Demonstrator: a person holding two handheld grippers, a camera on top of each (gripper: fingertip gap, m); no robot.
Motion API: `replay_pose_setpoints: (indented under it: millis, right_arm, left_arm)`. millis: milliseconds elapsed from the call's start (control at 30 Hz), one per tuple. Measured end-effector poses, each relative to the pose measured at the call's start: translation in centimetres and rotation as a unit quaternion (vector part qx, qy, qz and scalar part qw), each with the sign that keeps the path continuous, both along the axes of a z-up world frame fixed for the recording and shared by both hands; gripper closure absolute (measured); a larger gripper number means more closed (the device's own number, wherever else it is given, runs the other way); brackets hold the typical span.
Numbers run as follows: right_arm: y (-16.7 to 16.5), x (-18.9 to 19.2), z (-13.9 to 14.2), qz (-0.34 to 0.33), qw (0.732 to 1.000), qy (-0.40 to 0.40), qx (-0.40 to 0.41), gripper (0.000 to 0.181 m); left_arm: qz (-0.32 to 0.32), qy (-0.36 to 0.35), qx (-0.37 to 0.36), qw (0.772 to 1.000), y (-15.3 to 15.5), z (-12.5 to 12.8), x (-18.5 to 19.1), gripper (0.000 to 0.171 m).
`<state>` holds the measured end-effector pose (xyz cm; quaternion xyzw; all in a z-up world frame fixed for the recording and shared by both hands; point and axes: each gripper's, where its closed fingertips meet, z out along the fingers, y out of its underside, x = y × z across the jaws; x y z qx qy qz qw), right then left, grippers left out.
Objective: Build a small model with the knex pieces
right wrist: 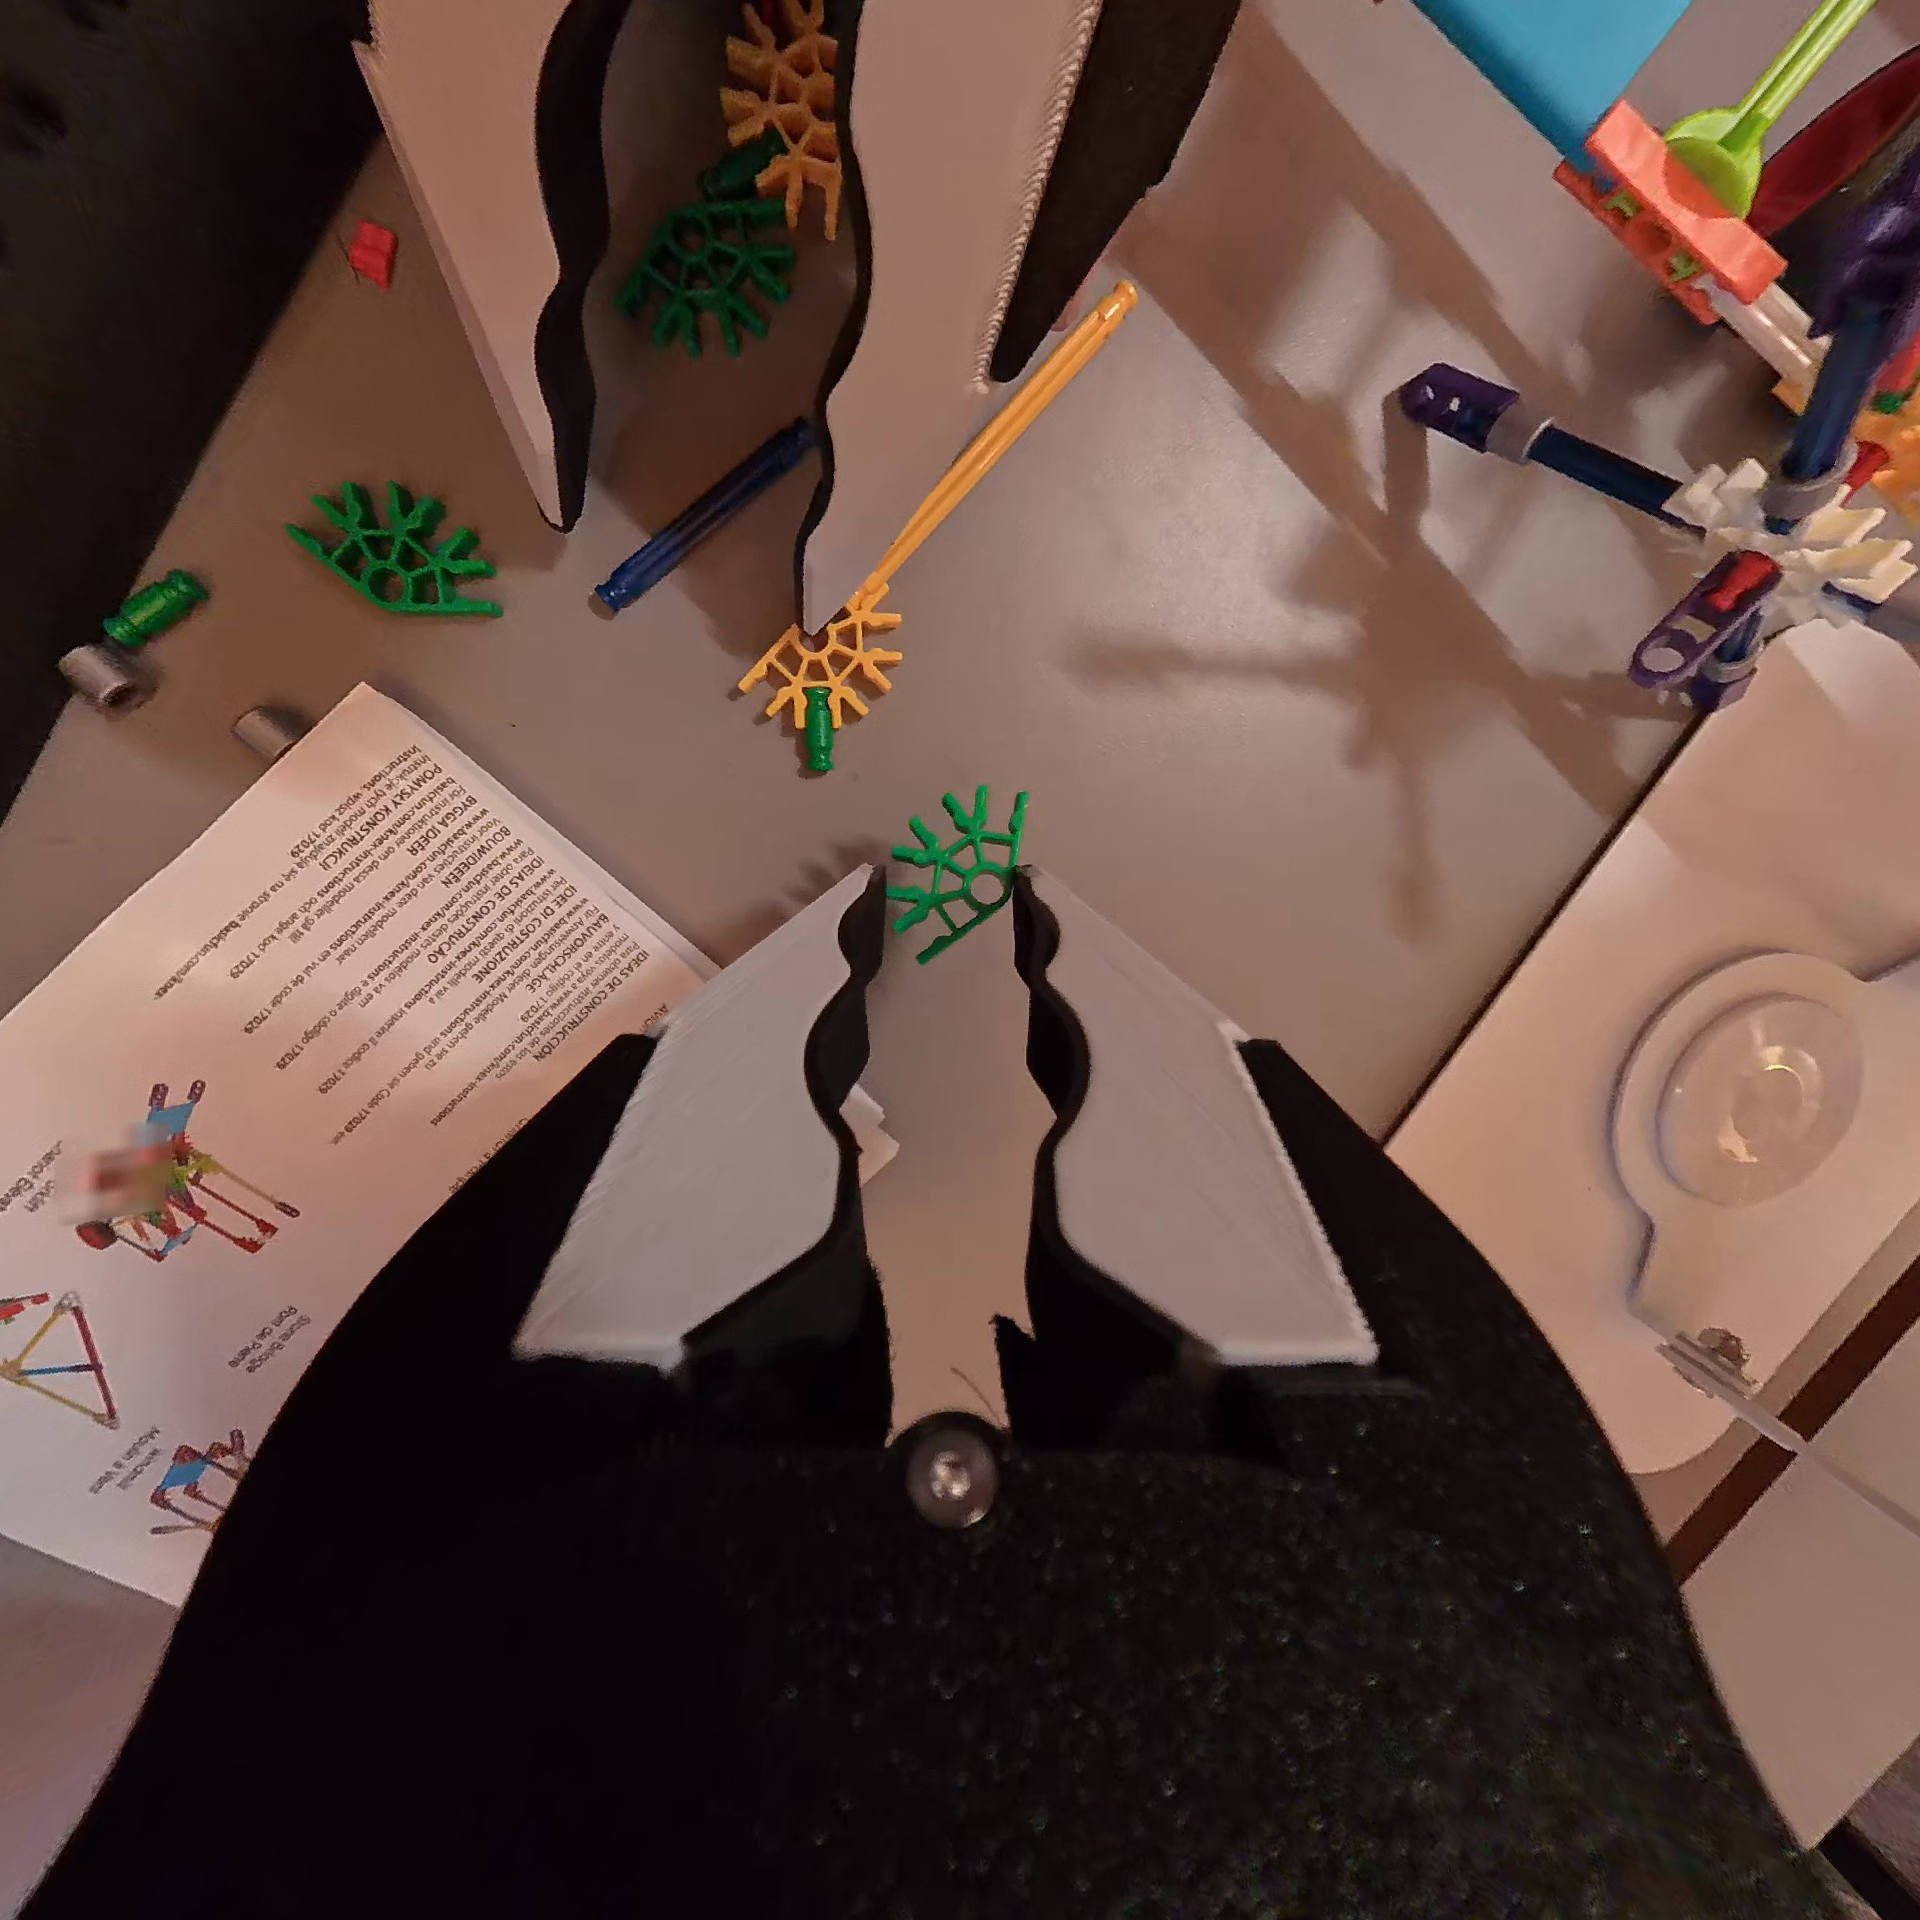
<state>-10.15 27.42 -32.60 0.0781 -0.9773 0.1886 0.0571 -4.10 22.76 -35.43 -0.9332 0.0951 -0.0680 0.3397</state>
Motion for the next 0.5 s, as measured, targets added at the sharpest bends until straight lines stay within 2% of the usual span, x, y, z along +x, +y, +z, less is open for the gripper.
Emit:
replay_pose_setpoints:
  millis: [500]
  right_arm:
    - [0.14,0.76,-0.54,0.013,1.0,-0.011,0.02,0.157]
  left_arm:
    - [-0.001,-0.001,0.0,1.0,-0.06,-0.01,0.02,0.127]
